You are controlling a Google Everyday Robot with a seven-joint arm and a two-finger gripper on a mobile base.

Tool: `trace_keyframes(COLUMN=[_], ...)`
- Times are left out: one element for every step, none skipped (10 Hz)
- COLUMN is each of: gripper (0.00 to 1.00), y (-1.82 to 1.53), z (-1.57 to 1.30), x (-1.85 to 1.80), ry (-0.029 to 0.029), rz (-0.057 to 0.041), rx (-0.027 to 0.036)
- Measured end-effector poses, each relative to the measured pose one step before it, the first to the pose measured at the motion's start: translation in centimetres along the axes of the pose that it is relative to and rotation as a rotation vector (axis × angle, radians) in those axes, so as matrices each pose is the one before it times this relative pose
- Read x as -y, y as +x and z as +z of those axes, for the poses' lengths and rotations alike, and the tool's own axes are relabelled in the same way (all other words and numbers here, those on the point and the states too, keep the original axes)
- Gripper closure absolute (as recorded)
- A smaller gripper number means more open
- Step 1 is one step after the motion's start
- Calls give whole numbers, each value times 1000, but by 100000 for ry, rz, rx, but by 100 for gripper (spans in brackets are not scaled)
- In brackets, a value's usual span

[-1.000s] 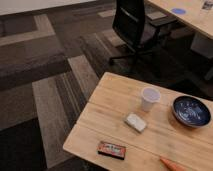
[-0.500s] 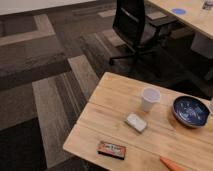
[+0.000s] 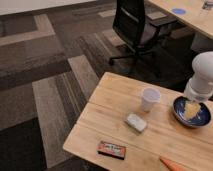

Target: Drag the ceramic bowl in a circle

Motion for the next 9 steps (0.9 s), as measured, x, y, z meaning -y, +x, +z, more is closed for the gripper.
trace_keyframes(gripper=[35, 35, 35, 35, 35, 35, 35, 35, 35], y=[-362, 0, 430, 676, 687, 1175, 1289, 659, 114], z=[-24, 190, 540, 781, 738, 636, 257, 62, -9], x=[2233, 1735, 1971, 2157, 1912, 2015, 2041, 850, 320], ry=[275, 395, 228, -420, -364, 507, 1574, 961, 448], rz=[-2945, -2364, -2879, -2822, -2057, -1362, 1251, 1536, 381], rx=[300, 20, -820, -577, 200, -735, -11, 383, 249])
